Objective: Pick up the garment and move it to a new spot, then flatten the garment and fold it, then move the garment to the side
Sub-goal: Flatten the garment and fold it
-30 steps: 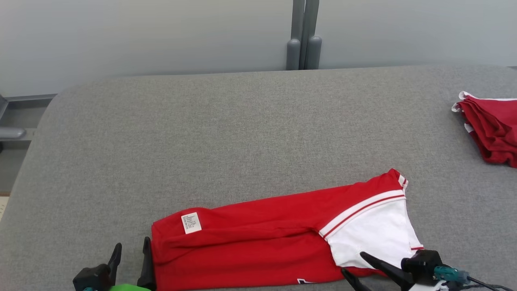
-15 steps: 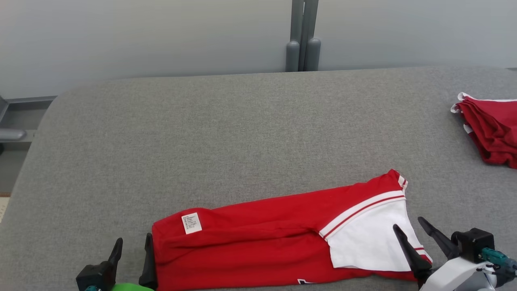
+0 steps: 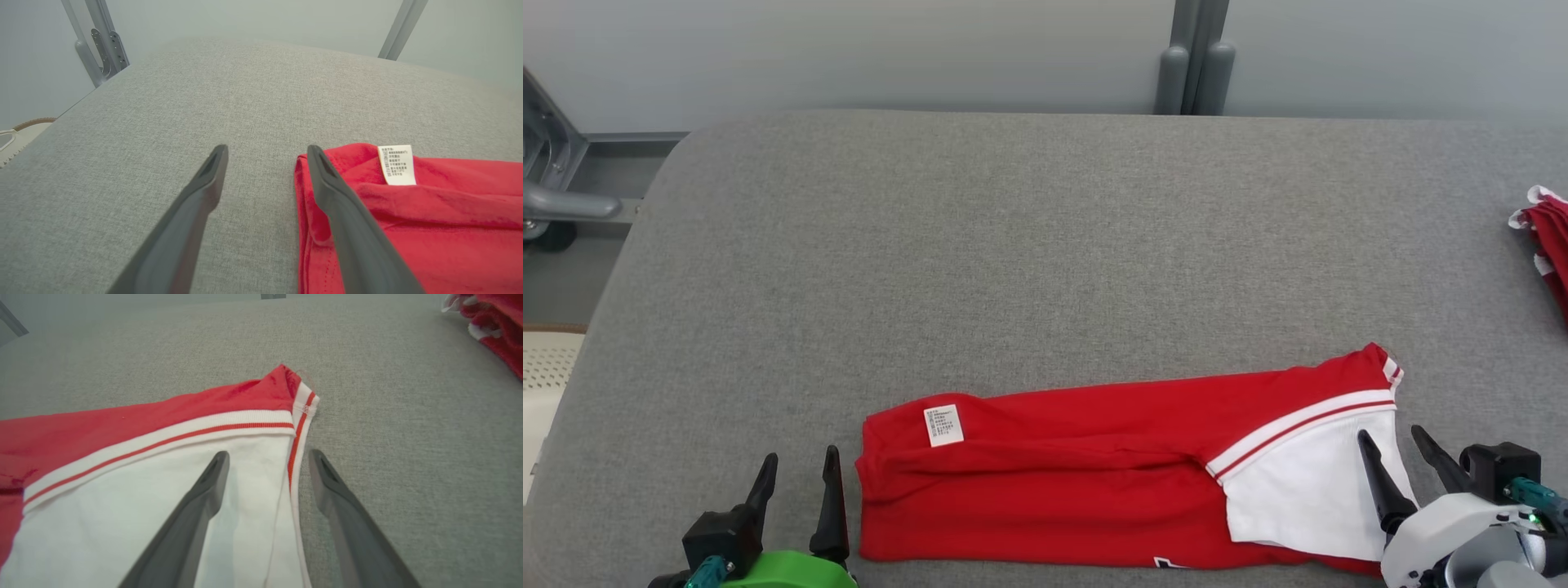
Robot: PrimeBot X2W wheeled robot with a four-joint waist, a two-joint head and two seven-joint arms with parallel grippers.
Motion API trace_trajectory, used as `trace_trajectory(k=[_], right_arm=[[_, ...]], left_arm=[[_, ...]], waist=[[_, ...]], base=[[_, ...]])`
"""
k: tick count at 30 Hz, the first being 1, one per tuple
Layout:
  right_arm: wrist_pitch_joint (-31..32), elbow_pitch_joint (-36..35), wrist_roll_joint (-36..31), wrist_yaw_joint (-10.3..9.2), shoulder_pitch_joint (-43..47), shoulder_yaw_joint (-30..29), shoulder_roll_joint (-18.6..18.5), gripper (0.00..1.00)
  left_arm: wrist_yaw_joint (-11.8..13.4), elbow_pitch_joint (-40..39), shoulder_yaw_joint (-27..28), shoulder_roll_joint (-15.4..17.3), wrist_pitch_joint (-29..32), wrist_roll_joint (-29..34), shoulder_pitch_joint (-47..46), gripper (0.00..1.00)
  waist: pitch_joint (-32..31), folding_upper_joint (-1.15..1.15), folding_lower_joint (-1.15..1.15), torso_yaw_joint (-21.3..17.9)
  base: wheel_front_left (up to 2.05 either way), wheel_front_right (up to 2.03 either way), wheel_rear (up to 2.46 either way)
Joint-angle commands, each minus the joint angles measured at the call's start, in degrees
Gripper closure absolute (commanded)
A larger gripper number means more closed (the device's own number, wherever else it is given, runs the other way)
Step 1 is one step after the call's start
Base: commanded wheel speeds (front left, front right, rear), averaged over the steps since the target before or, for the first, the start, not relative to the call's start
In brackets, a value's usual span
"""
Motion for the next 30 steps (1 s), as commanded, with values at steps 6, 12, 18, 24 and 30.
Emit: trace_trajectory(k=[6,12,18,24,30], right_arm=[[-0.2,4.8,1.9,-0.05,-0.4,-0.3,0.7,0.00],[0.0,7.8,3.3,-0.10,-0.5,0.3,1.4,0.00],[0.6,10.8,8.0,0.15,-0.9,7.7,2.4,1.00],[0.4,11.6,10.6,-0.13,-2.3,7.7,0.1,1.00],[-0.1,10.1,9.1,-0.14,-3.0,2.5,-1.7,1.00]], left_arm=[[-0.1,-0.9,-0.1,0.2,0.0,0.6,-1.3,0.00],[0.1,-1.3,-0.6,0.2,0.0,0.7,-1.8,0.00],[-0.1,-1.7,-1.2,0.2,0.0,0.9,-2.6,0.00],[-0.3,-2.3,-1.9,0.2,0.0,1.0,-2.6,0.00],[-0.3,-2.9,-2.9,0.2,0.0,1.1,-2.2,0.00]], waist=[[1.9,0.00,0.00,1.4],[2.5,0.00,0.00,1.2],[2.4,0.00,0.00,1.0],[1.6,0.00,0.00,0.7],[0.4,0.00,0.00,-0.7]], base=[[0.00,0.00,0.00],[0.00,0.00,0.00],[0.00,0.00,0.00],[0.00,0.00,0.00],[0.00,0.00,0.00]])
